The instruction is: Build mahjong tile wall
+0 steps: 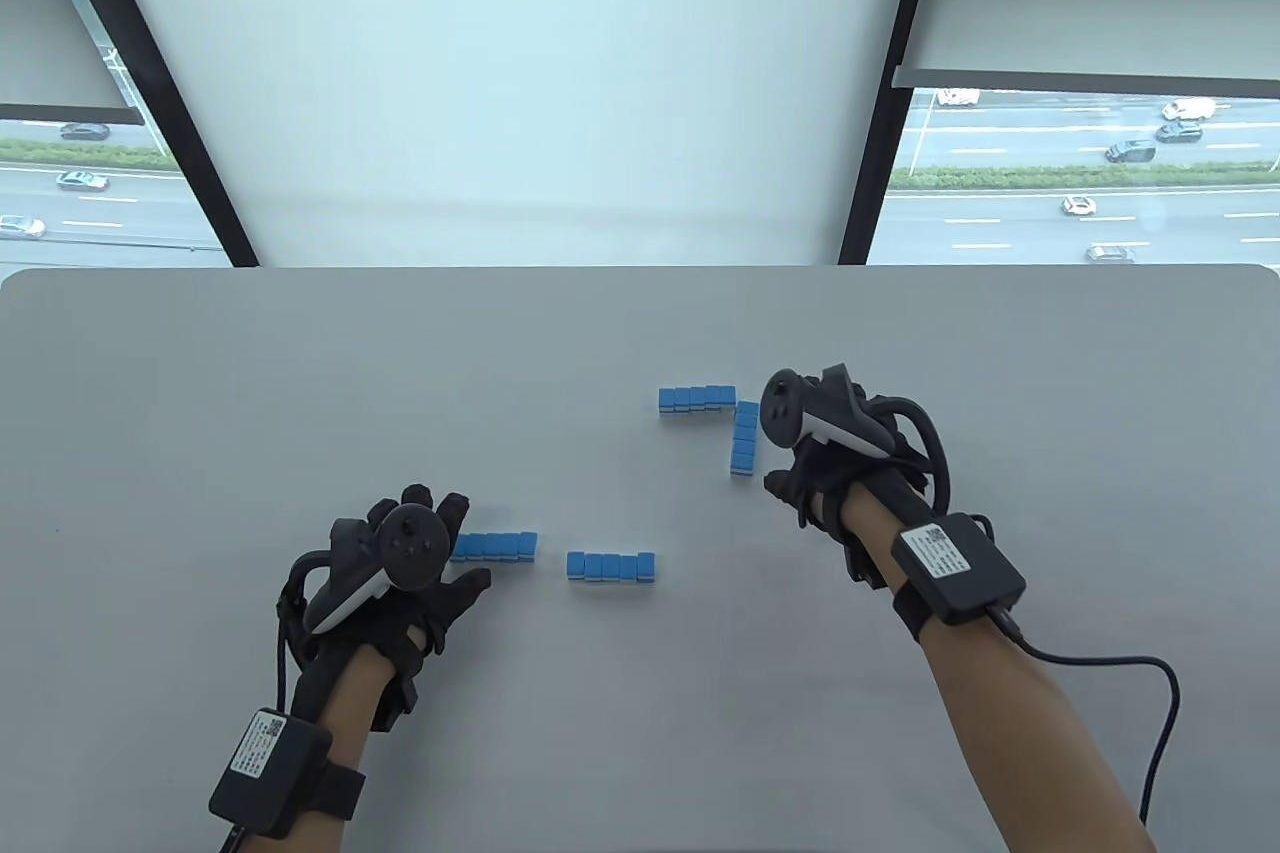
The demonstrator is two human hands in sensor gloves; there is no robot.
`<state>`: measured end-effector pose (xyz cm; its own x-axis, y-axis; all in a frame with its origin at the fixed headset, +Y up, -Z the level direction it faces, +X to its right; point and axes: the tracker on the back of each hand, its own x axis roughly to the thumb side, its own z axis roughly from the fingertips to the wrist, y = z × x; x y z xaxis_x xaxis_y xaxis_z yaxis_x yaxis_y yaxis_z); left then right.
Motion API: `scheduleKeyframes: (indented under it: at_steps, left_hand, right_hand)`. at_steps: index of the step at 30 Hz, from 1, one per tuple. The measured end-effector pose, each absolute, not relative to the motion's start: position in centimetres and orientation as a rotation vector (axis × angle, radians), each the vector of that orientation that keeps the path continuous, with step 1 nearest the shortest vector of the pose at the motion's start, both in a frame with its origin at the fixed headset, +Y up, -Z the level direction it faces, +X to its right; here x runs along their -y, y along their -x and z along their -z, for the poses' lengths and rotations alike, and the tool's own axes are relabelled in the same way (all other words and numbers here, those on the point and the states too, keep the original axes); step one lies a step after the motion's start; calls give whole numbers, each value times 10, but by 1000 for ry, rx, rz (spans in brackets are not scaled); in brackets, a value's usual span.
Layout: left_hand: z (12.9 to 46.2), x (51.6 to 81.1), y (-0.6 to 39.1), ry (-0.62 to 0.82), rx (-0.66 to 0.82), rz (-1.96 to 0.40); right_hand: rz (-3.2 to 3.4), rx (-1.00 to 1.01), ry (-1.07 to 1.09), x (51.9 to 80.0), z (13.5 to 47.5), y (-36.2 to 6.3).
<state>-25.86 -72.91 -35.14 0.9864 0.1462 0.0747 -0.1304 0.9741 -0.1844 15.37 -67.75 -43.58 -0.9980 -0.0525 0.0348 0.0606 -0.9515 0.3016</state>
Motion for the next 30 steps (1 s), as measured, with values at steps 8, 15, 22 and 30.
scheduleKeyframes:
  at_steps: [8,15,22,30]
  left_hand:
    - [353,732,253,171,108,-160]
    - [350,724,248,100,123,-177]
    - [349,723,249,64,116,-192]
    - [352,712,243,46,60,-257]
  right_hand:
    - [3178,334,-151,665,361,-198]
    - [3246,238,-250,688,331,-215]
    - [3275,209,-229,714,337,-212]
    - [3359,347,-188,744,339,-213]
